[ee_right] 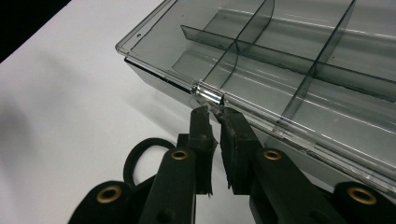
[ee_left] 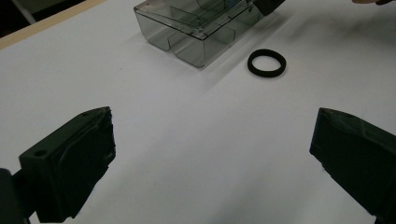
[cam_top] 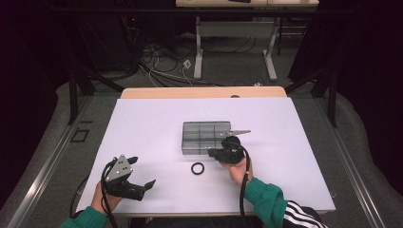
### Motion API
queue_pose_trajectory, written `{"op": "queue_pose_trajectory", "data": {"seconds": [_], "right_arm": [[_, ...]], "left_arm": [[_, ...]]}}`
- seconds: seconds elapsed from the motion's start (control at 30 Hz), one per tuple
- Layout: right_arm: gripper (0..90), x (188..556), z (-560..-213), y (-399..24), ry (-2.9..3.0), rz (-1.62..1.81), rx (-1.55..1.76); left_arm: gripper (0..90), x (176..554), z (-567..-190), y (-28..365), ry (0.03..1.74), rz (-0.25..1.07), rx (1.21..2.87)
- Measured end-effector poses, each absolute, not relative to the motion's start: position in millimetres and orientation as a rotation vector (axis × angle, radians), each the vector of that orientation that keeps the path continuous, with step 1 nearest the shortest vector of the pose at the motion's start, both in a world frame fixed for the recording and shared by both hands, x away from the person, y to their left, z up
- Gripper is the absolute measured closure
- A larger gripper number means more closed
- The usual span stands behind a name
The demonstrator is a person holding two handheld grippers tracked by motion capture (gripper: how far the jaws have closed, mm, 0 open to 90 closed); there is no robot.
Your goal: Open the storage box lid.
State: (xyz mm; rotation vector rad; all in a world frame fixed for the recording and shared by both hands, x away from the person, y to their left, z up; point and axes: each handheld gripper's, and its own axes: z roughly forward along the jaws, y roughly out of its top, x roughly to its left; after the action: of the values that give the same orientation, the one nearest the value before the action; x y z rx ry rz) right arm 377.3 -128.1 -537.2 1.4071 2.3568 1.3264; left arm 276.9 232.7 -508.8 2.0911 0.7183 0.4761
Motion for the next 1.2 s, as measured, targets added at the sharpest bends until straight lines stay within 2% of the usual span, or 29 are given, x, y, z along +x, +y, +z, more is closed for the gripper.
{"op": "queue_pose_trajectory", "data": {"seconds": [0.57,1.2], "right_arm": [[83.7,376.6,-530.7,-128.4,2.341,1.355,1.355],[84.1,377.0,-526.2,-127.8,2.338,1.353,1.314]], "left_arm": [[0.1,292.0,-512.6,210.7,0.705,0.441,2.110],[0.1,344.5,-518.6,177.2,0.740,0.420,2.105]]}}
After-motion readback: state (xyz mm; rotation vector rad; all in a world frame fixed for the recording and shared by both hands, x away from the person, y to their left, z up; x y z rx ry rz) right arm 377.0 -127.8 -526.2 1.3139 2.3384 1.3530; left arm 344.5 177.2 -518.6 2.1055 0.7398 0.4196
